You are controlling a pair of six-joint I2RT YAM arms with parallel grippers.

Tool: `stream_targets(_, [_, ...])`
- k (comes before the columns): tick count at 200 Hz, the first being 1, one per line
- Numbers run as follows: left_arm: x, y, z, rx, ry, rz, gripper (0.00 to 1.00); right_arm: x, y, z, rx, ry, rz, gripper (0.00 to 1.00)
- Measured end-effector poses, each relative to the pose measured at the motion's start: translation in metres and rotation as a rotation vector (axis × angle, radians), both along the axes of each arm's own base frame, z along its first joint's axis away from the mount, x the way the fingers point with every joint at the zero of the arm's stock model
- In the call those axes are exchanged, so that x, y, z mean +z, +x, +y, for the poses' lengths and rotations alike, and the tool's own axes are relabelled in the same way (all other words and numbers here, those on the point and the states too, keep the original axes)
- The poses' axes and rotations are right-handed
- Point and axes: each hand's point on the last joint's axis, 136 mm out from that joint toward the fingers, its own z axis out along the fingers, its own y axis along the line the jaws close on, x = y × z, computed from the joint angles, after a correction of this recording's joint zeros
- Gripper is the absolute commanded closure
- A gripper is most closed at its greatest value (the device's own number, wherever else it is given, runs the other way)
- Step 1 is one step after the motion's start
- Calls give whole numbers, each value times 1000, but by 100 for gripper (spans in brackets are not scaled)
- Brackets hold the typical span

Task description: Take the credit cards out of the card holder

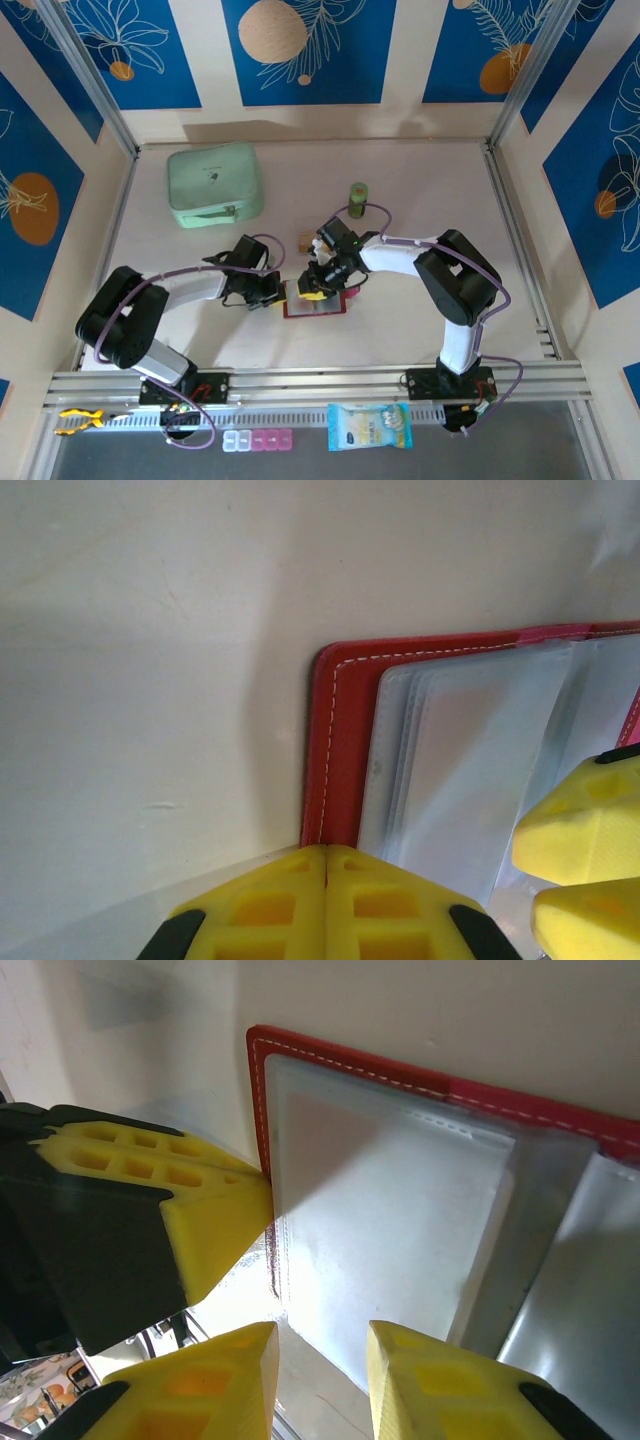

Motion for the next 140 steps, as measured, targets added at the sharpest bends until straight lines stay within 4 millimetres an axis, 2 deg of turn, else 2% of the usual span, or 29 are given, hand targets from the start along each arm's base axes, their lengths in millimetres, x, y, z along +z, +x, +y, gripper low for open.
stream_targets(94, [-1,0,0,-1,1,3,98,-13,0,-14,-22,-85,-15,69])
stream_targets(140, [-1,0,0,0,4,6,98,-17,1,-27,-42,-105,-25,71])
